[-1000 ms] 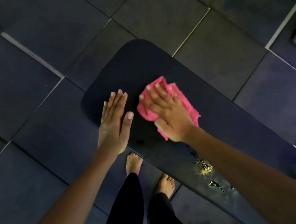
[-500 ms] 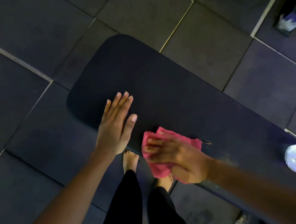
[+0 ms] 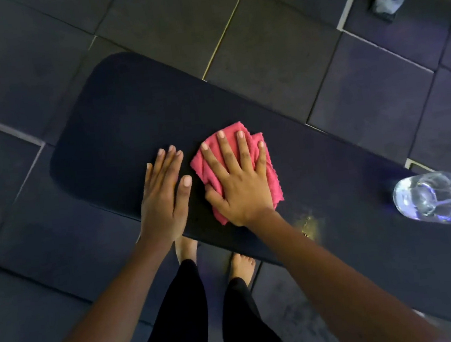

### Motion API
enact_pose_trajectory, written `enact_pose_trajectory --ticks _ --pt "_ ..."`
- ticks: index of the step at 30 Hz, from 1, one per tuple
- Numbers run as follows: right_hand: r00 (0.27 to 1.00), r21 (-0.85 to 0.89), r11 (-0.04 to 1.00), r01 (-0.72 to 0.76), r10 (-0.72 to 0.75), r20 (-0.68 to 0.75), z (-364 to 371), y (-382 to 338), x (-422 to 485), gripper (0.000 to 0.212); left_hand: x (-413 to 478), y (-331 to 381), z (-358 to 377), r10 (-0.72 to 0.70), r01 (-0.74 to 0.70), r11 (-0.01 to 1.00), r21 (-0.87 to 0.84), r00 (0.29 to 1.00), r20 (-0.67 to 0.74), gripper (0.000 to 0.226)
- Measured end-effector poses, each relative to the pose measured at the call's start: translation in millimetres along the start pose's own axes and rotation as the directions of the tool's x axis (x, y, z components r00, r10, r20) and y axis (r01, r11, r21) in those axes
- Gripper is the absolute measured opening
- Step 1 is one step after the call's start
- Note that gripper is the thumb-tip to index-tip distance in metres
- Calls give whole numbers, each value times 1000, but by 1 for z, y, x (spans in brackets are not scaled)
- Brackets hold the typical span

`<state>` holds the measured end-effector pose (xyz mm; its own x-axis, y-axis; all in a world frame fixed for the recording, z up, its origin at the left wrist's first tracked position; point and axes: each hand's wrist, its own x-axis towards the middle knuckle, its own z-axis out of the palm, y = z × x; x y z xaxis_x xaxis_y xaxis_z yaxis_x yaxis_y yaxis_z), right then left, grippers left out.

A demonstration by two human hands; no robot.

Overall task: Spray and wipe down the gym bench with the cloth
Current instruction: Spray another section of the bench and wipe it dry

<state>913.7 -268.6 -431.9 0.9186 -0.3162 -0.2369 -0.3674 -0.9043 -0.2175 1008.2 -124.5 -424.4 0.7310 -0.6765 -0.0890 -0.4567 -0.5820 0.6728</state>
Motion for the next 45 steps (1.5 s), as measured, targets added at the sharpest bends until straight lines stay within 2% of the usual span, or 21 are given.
enact_pose_trajectory --ticks 4,11,15,17,19,21,23,25,27,29,33,37,41,45 --pt "997 67 997 -47 51 -58 9 4 -10 73 -1 0 2 8 -9 999 32 1000 14 62" --pt "988 173 976 -131 143 -60 12 17 -64 72 -6 27 15 234 -258 961 103 951 199 60" --pt "979 176 965 -193 202 -34 11 24 -113 72 -9 42 28 235 -257 964 74 946 221 63" --pt "963 249 940 -231 258 -82 7 29 -137 70 -11 48 33 240 -261 962 74 946 217 62" --pt "889 451 841 -298 417 -190 0 42 -161 69 -13 50 39 252 -279 956 93 940 230 62" --pt "770 579 733 -357 582 -262 -7 65 -185 68 -15 50 42 261 -298 947 123 933 249 63" --pt "703 568 704 -426 653 -281 -10 87 -202 68 -17 47 44 257 -300 943 145 931 258 63" --pt "682 508 675 -535 700 -212 -7 95 -203 70 -20 45 43 243 -293 942 165 932 268 64" --pt "684 354 681 -640 716 -139 3 90 -195 74 -22 44 42 236 -294 938 181 929 285 64" --pt "690 255 701 -666 708 -146 16 85 -188 76 -22 44 41 234 -295 938 183 926 297 63" --pt "678 291 700 -652 710 -190 31 79 -189 75 -20 44 38 239 -300 938 172 921 307 63" --pt "679 304 700 -646 709 -191 36 39 -168 78 -19 40 38 273 -331 930 159 913 303 62" --pt "734 351 736 -578 657 -169 34 -9 -140 78 -14 34 30 274 -306 944 122 936 222 59" --pt "752 448 717 -533 645 -137 28 -62 -101 72 -6 12 9 229 -242 968 69 960 164 59"
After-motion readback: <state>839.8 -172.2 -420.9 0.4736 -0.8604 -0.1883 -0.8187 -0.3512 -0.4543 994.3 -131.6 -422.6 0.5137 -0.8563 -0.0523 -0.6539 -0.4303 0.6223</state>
